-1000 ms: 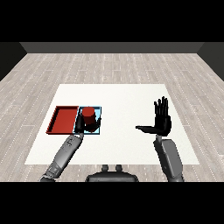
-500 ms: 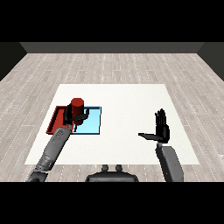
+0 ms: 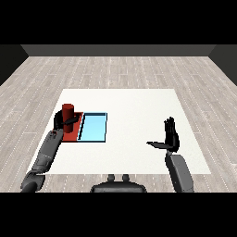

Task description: Pick the red can and put it in the red box

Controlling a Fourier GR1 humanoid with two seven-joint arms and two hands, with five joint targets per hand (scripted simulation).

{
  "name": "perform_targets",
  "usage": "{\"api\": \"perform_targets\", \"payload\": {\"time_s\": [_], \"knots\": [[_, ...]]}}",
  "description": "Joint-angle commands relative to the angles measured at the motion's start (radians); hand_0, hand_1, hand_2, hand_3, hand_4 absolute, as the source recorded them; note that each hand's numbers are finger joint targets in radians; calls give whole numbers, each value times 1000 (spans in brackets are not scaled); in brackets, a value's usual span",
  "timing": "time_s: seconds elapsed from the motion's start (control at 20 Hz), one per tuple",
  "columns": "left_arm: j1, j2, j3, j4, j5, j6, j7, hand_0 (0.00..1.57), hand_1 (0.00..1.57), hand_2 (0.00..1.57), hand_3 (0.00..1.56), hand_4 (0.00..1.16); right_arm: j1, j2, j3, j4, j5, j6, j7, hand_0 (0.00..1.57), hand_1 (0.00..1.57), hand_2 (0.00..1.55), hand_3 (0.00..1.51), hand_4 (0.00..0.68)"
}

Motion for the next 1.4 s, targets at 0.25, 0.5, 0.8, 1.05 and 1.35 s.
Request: {"api": "perform_targets", "payload": {"time_s": [0.25, 0.5, 0.8, 1.05, 1.35], "knots": [[-113, -45, 44, 498, -89, 95, -66, 1395, 1395, 1435, 1432, 1046, -15, 22, 5, 15, 33, 1, -59, 0, 0, 0, 0, 0], [-181, -17, 43, 677, -129, 93, -33, 534, 534, 615, 0, 664, 30, 22, 7, -32, 51, -6, -87, 0, 0, 0, 0, 0], [-213, 4, 83, 761, -100, -3, -25, 1246, 1246, 1169, 0, 455, -22, 26, 14, -41, 57, -12, -55, 0, 0, 0, 0, 0], [-255, 2, -30, 818, -220, -46, 49, 0, 0, 0, 0, 319, -23, 46, 19, -28, 59, -2, -92, 0, 0, 0, 0, 0], [-270, 6, 24, 839, -171, -77, 125, 0, 0, 0, 0, 0, 45, 42, 21, -123, 39, 29, -100, 0, 0, 0, 0, 0]]}}
